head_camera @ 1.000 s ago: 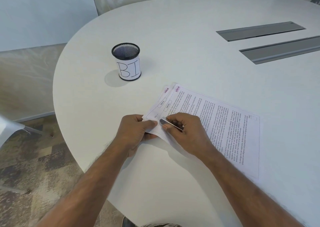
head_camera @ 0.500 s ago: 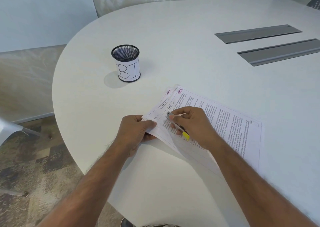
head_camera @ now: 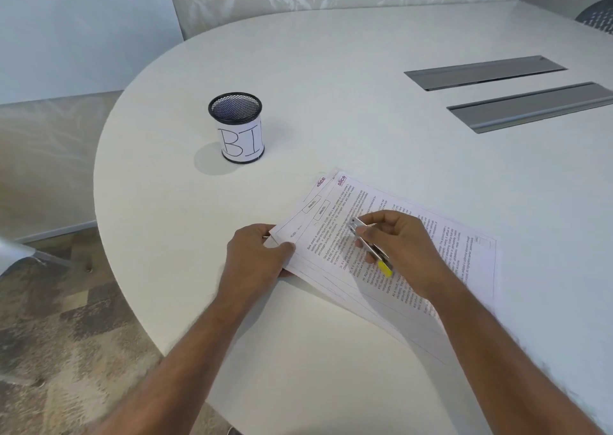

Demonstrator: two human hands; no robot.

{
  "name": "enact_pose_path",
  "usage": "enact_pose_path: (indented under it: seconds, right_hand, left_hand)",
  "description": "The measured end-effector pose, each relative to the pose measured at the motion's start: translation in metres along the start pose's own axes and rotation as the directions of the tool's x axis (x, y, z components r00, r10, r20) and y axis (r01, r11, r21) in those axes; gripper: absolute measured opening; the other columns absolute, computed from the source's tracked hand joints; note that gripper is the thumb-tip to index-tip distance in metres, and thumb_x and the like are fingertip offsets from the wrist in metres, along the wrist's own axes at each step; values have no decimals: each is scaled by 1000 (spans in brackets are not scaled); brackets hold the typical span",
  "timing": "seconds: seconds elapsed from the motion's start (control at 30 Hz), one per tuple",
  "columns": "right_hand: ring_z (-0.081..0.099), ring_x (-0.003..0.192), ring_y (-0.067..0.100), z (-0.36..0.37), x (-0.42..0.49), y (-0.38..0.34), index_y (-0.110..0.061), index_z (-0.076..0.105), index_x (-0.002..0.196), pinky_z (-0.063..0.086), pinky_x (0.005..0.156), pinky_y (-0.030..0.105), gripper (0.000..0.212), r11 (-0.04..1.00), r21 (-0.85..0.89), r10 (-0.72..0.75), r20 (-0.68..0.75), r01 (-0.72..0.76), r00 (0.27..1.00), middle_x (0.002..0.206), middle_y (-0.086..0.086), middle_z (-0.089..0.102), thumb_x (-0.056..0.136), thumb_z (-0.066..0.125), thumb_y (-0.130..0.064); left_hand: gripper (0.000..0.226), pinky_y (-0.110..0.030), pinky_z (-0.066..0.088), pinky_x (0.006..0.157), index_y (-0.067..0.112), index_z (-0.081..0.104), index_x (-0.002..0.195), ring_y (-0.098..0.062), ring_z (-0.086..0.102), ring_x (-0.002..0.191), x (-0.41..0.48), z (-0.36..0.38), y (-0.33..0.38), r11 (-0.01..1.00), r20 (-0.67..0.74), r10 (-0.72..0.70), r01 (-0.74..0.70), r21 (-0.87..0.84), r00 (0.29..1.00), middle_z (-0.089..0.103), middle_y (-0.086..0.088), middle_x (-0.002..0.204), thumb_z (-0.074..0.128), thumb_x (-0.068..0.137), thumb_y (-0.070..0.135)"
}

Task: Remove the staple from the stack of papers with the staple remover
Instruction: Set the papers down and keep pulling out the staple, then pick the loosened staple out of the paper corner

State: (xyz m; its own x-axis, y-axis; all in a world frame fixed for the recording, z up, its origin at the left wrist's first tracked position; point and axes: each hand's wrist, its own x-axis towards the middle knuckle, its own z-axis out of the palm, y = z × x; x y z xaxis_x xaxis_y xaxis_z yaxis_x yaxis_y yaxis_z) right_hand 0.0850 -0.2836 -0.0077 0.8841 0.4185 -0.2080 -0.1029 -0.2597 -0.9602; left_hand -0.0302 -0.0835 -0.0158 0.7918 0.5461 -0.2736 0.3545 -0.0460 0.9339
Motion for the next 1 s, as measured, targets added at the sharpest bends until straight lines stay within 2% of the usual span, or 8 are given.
enact_pose_path:
  seconds: [0.1, 0.2, 0.27, 0.37, 0.47, 0.6, 0.83, 1.0]
  right_hand:
    - [67, 55, 15, -1, -1, 2, -26, 70, 98, 52, 53, 30, 11, 980, -187, -68, -22, 63, 997, 80, 3, 75, 89, 72, -20]
    - [63, 60, 3, -1, -1, 3, -32, 68, 100, 54, 55, 28, 14, 903, -403, -174, -29, 148, 984, 83, -5, 70, 87, 73, -28]
    - [62, 67, -3, 0, -1, 2, -33, 68, 101, 52, 59, 21, 16, 819, -544, -241, -38, 182, 970, 88, -15, 68, 86, 73, -32]
    - [60, 75, 2, 2, 0, 0, -33, 69, 98, 46, 63, 23, 12, 683, -698, -321, -25, 213, 947, 90, -17, 68, 86, 72, -32]
    - [58, 81, 9, 3, 2, 1, -28, 69, 103, 42, 68, 25, 16, 586, -779, -356, 0, 223, 935, 94, -12, 68, 87, 70, -28]
    - [59, 88, 15, 3, 3, 3, -23, 72, 102, 48, 74, 31, 15, 527, -813, -382, 34, 248, 924, 93, -7, 69, 88, 69, -26]
    - [55, 107, 17, 0, 6, -8, -25, 67, 116, 36, 95, 37, 41, 393, -886, -404, 74, 247, 912, 110, -8, 66, 85, 66, -52]
    - [55, 107, 17, 26, 16, -24, -24, 71, 109, 34, 95, 36, 21, 358, -855, -462, 186, 374, 867, 109, -6, 68, 93, 63, -34]
  left_hand:
    - [25, -39, 65, 80, 14, 76, 110, -22, 76, 90, -1, -1, 3, 976, -47, 82, -70, 208, 996, 77, 6, 100, 68, 87, 10]
    - [41, -18, 49, 87, 14, 67, 129, -18, 65, 105, -5, -2, 4, 893, -70, 205, -157, 423, 976, 69, 5, 114, 72, 89, 19]
    - [54, -29, 49, 97, 12, 58, 140, -25, 61, 120, -8, -3, 3, 802, -58, 255, -178, 570, 965, 61, -3, 135, 72, 90, 27]
    - [52, -43, 50, 93, 12, 61, 136, -31, 56, 121, -13, -2, 0, 683, -64, 373, -227, 694, 926, 56, -6, 136, 72, 90, 32]
    - [40, -46, 49, 91, 10, 71, 122, -34, 62, 107, -18, 5, -8, 600, 2, 480, -329, 729, 877, 63, -9, 123, 76, 87, 29]
    - [37, -45, 43, 92, 13, 76, 115, -32, 62, 110, -19, 14, -19, 563, 26, 465, -319, 762, 885, 67, -6, 124, 74, 89, 38]
    - [36, -45, 45, 89, 15, 78, 109, -32, 63, 108, -15, 14, -28, 529, 15, 508, -326, 783, 861, 70, -3, 117, 72, 87, 42]
    - [42, -45, 45, 90, 15, 78, 109, -31, 63, 108, -16, 15, -29, 552, -4, 504, -318, 770, 864, 71, -3, 116, 63, 86, 47]
